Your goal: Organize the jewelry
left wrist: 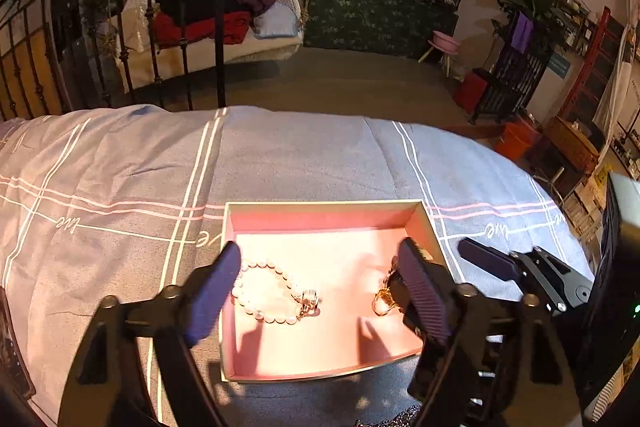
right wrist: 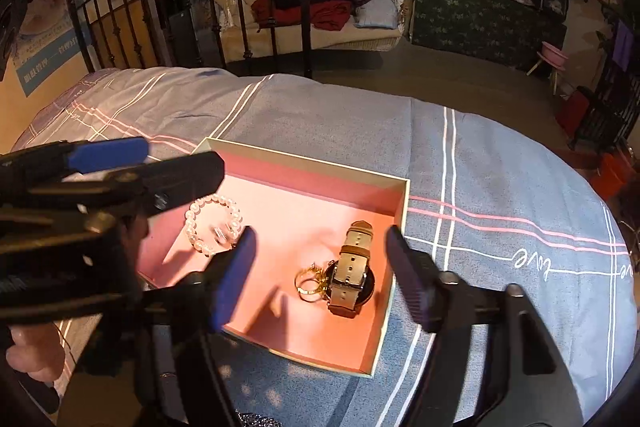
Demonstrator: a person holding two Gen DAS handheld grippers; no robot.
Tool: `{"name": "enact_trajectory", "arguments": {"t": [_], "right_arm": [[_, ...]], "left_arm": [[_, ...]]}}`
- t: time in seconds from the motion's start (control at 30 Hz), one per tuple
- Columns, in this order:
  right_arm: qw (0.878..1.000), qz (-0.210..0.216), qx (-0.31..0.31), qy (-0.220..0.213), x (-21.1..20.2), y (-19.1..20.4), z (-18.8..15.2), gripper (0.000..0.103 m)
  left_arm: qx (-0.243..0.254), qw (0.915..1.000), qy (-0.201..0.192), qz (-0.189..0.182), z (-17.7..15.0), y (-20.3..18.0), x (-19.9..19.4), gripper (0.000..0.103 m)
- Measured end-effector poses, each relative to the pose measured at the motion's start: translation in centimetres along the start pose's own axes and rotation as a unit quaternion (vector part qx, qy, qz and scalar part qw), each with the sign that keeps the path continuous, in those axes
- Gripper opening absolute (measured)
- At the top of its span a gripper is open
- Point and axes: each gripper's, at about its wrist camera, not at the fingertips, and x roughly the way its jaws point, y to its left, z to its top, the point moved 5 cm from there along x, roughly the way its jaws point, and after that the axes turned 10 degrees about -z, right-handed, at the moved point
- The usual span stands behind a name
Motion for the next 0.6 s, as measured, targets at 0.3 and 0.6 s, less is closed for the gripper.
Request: {"name": "enact_trajectory", "arguments": {"t": [0.3,0.6], "right_arm": [[0.999,0.025,0.039,0.005,-4.4,-1.7,-6.0,0.089],[0.995,0.049,0.029,0.077,-5.7,0.1,-14.6,0.069]], "left_arm": [[0.033,0.9989,0.02,-0.027,-6.4,-0.2,-4.5,0.083],[0.021,0.9931,0.112,-0.029,-16.9,1.2,-4.2,0.081]]}}
